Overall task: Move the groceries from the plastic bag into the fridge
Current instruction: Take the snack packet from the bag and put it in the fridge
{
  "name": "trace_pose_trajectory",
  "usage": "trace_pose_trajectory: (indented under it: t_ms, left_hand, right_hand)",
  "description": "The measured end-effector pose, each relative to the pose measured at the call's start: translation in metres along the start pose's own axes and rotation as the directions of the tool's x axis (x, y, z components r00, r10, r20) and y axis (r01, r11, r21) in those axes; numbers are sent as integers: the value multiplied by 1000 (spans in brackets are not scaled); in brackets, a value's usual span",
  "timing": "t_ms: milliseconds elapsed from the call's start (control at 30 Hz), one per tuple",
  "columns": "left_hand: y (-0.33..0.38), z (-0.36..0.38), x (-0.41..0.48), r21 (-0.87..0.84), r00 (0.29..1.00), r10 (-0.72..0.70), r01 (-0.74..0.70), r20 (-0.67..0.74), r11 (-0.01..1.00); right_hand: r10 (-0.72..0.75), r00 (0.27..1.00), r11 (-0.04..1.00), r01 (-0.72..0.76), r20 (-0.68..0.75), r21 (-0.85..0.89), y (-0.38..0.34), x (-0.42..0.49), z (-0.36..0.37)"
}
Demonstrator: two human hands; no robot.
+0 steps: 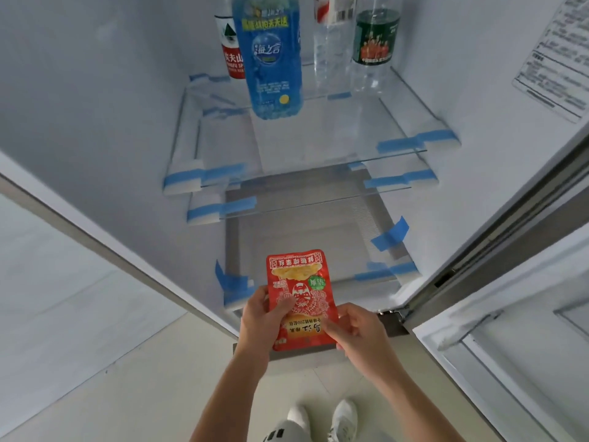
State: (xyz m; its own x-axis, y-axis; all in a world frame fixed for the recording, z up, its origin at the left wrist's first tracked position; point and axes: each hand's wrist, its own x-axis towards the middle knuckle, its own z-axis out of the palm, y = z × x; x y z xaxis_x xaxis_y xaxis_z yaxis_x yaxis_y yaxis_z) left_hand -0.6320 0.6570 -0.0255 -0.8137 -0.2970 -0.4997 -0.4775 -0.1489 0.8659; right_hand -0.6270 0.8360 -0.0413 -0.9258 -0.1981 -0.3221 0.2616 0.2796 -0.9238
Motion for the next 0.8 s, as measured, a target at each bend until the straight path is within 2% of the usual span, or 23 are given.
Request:
trace_pose_trajectory:
  t_ms: [167,367,600,800]
  left_hand:
    - [-10,-3,27,62,999,32,-31,-14,998]
    - [-2,-10,87,262,990,112,-85,-88,961]
    - [21,-19,163,194,997,50,-39,-54,980]
    - [27,-18,209,354,957,259,-199,-133,914]
  right_hand:
    - [5,1000,1000,-5,-1,-17,13,22,8]
    - [-93,995,969,82,-39,-231,11,85,23]
    - [-128,987,903,76,-97,-423,-9,166,44]
    - [-61,982,884,-30,-178,-467,-27,215,52]
